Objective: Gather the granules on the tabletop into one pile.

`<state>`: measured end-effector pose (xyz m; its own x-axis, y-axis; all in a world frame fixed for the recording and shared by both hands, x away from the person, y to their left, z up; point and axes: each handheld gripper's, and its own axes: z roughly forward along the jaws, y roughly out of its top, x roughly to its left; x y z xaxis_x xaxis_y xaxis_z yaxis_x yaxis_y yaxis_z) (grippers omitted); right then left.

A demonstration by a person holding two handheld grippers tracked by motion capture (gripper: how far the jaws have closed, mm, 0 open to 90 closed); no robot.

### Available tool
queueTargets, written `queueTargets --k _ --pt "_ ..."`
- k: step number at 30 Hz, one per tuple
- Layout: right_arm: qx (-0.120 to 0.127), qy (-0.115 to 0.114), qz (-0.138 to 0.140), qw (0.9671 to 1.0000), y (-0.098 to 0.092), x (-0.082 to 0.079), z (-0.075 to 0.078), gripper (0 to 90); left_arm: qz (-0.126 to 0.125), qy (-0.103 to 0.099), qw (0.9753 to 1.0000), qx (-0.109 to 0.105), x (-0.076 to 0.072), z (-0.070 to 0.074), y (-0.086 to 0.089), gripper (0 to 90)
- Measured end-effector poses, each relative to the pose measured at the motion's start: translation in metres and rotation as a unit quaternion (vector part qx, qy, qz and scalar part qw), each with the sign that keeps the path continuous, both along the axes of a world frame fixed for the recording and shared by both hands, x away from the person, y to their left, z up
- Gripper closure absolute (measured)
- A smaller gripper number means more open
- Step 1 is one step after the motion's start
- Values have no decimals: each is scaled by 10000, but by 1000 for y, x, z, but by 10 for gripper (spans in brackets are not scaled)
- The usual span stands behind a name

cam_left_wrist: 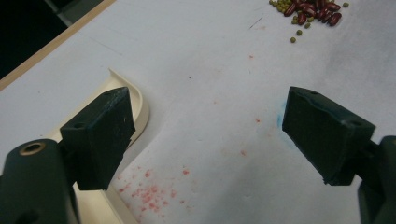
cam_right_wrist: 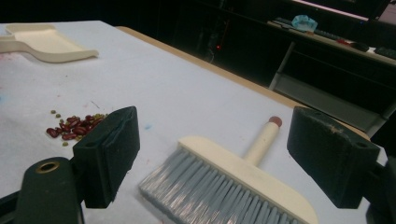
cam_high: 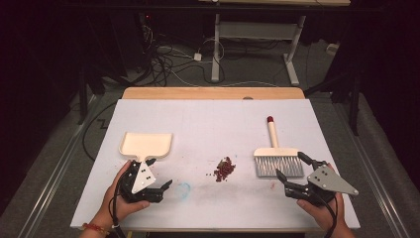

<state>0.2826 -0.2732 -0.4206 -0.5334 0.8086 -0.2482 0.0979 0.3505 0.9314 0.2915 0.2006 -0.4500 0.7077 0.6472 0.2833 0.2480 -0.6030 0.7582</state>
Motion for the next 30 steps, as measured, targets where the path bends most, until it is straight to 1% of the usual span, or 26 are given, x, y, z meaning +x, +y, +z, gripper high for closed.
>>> queueTargets --k 10,14,17,20,23,26,30 --pt "-73 -38 63 9999 3 -1 -1 179 -17 17 10000 39 0 -1 -2 160" --pt "-184 -68 3 9998 5 -1 -1 180 -19 41 10000 75 0 -2 -3 160" --pt "-209 -63 35 9998 7 -2 -1 181 -2 77 9999 136 1 -3 -3 160" --pt "-262 -93 46 9996 9 -1 -1 183 15 87 9999 140 1 -4 -4 160" --pt "-312 -76 59 9995 11 1 -2 184 20 97 9999 140 2 -4 -3 160" --pt "-520 -103 -38 9986 15 4 -5 186 44 130 9997 184 3 -5 -3 160" --pt "-600 -75 17 9982 20 7 -6 192 83 142 9997 164 3 -6 -1 160"
